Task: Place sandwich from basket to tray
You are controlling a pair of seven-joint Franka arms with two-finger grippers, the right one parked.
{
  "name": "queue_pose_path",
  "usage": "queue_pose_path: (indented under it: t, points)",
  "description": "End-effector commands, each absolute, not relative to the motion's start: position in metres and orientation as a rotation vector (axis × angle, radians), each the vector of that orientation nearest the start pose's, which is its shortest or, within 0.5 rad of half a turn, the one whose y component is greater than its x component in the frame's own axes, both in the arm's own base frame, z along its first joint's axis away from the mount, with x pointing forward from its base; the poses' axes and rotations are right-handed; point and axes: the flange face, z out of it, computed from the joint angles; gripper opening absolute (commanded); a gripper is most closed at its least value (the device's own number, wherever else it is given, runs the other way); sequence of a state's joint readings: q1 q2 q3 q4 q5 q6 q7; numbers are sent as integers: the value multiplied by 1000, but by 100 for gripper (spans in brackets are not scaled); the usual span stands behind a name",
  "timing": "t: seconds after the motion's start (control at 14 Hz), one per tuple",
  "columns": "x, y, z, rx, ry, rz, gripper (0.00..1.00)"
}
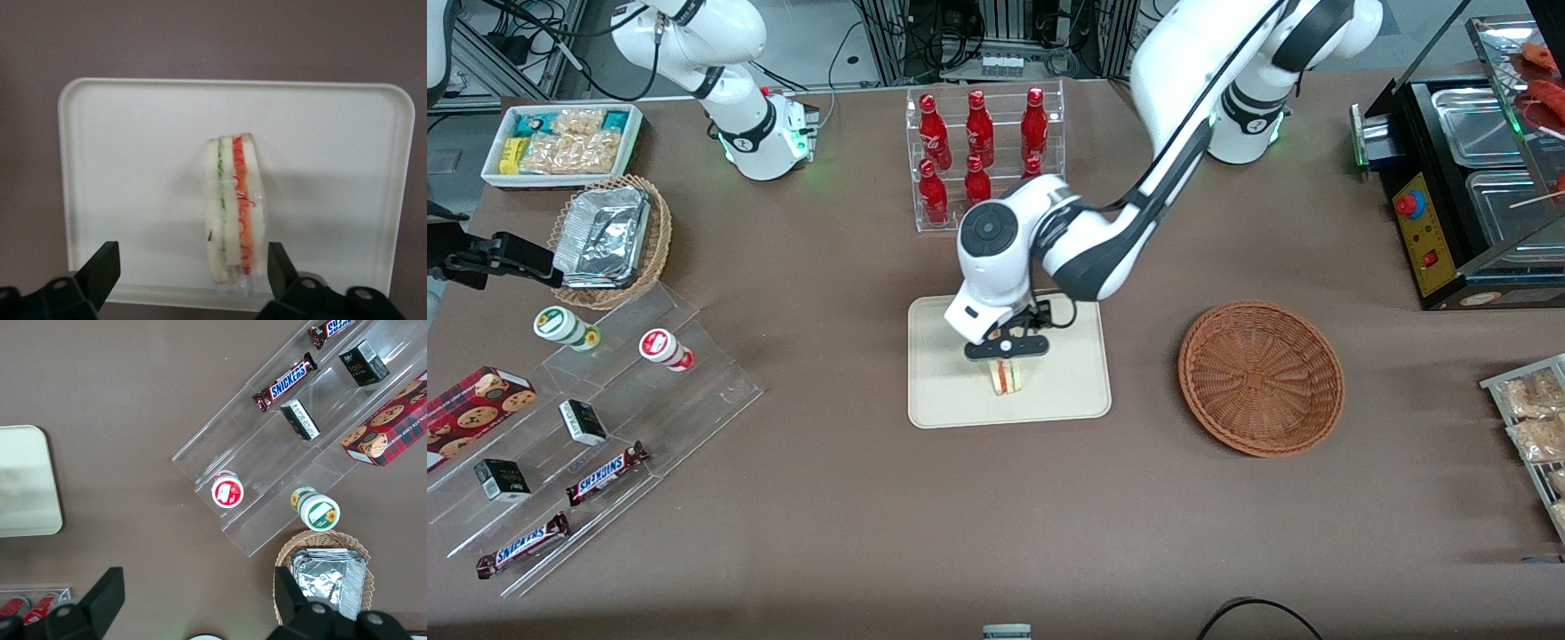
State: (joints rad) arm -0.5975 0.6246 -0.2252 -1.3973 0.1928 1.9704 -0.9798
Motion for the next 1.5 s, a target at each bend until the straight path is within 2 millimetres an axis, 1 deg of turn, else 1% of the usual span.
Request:
queue_pose_path:
  t: [0.0, 0.14, 0.21, 0.29, 0.43, 0.57, 0.71, 0.93, 1.14, 1.29, 1.36, 1.43]
  points:
    - [535, -433, 430, -3058, -388, -42, 100]
    - [551, -380, 473, -3015, -495, -36, 100]
    - [557, -356, 488, -2997, -546, -37, 100]
    - [559, -337, 497, -2984, -573, -37, 100]
    - [564, -293, 514, -2975, -586, -53, 100]
    - [566, -252, 529, -3010, -523, -26, 100]
    - [564, -217, 542, -3024, -465, -14, 100]
    - [559, -183, 561, -3057, -407, 27, 100]
    - [548, -159, 581, -3087, -335, 67, 100]
    - [539, -147, 588, -3089, -281, 76, 100]
    - [536, -136, 587, -3091, -277, 85, 100]
    - [532, -130, 590, -3110, -254, 91, 100]
